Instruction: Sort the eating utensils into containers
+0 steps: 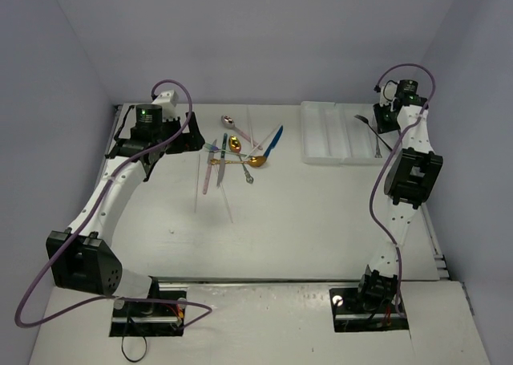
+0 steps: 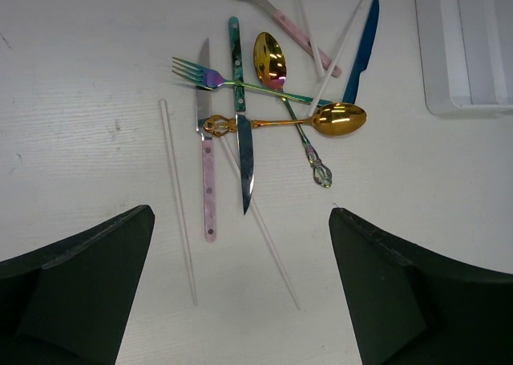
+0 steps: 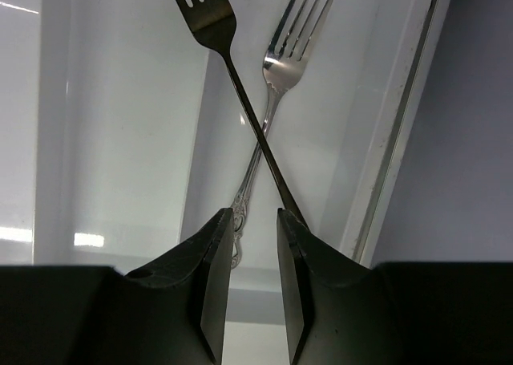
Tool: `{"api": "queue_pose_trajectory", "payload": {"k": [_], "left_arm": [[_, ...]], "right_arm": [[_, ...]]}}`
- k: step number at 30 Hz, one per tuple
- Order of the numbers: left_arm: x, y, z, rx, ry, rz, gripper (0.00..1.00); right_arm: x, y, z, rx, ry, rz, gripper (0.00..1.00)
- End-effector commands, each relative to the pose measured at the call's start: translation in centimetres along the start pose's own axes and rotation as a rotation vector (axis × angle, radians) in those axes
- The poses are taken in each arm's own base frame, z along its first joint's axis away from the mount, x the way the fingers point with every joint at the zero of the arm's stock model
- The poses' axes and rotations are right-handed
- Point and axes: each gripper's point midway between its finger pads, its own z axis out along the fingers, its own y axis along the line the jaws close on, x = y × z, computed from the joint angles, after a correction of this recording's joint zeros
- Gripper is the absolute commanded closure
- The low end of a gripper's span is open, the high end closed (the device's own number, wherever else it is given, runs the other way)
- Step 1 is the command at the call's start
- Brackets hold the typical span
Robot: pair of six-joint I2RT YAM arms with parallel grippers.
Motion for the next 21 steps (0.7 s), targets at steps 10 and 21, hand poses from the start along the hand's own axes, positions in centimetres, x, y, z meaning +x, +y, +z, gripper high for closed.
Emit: {"api": "queue_pose_trajectory", "payload": {"k": [10, 21], "left_arm": [[-4.1, -1.7, -1.8, 0.054, -0.121, 0.028, 0.08], [-3.8, -1.6, -1.7, 0.053, -0.116, 0.027, 0.08]], "right_arm": [[-2.9, -0.7, 0.8, -0.035, -0.099, -0.142, 0.67], [-2.8, -1.5, 2.6, -0.024, -0.097, -0.153, 0.66]]}}
